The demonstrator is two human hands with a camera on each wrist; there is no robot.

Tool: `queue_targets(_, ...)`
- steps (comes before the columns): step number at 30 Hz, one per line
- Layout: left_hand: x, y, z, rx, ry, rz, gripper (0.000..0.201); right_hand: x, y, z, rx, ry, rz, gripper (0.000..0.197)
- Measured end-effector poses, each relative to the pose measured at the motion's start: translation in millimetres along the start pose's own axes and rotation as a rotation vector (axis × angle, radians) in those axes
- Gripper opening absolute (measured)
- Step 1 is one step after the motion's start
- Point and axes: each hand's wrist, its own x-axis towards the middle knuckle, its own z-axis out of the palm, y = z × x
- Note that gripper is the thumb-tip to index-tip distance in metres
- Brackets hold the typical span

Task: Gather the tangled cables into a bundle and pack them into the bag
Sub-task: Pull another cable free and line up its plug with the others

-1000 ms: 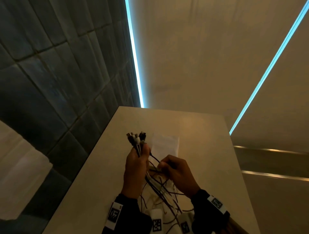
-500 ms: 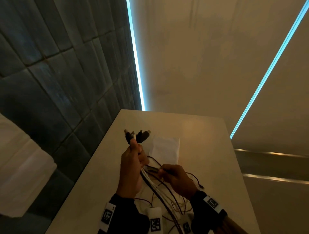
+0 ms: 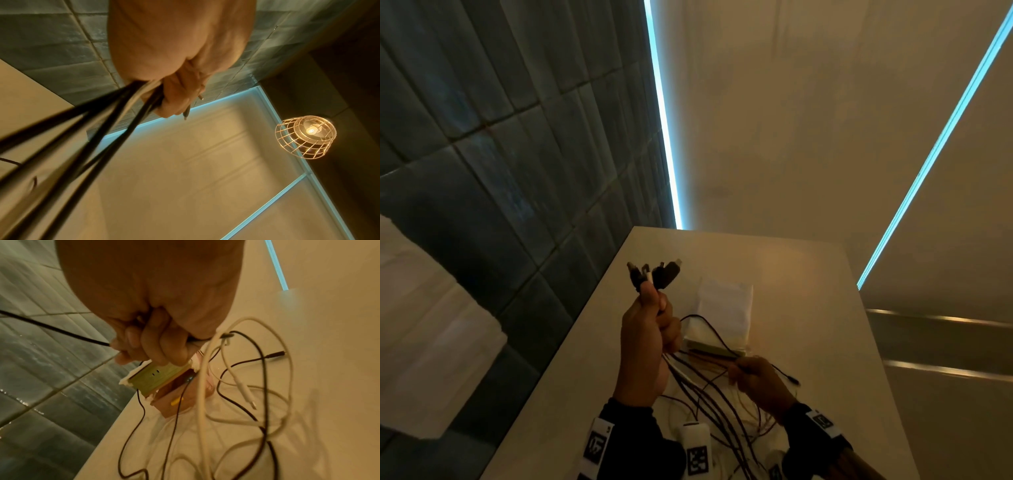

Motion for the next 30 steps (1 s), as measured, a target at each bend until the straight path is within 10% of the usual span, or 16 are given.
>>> queue_targets(5, 2, -9, -1, 0.115, 0.045, -0.112, 0.042, -4, -61, -9, 0.215, 0.170, 0.005, 0.022)
queue_targets(12, -3, -14, 8, 0.056, -0.062, -0.271, 0.043, -35, -146, -12, 0.469, -0.057, -0.177, 0.020)
queue_targets(18, -6, -1, 17, -0.241, -0.176, -0.220, 0.042, -44, -128, -8, 0.437, -0.167, -0.142, 0.020)
queue_targets(30, -5, -8, 7, -0.152, -0.101, -0.137, 0.043, -28, -70, 1, 0.281, -0.143, -0.154, 0.027)
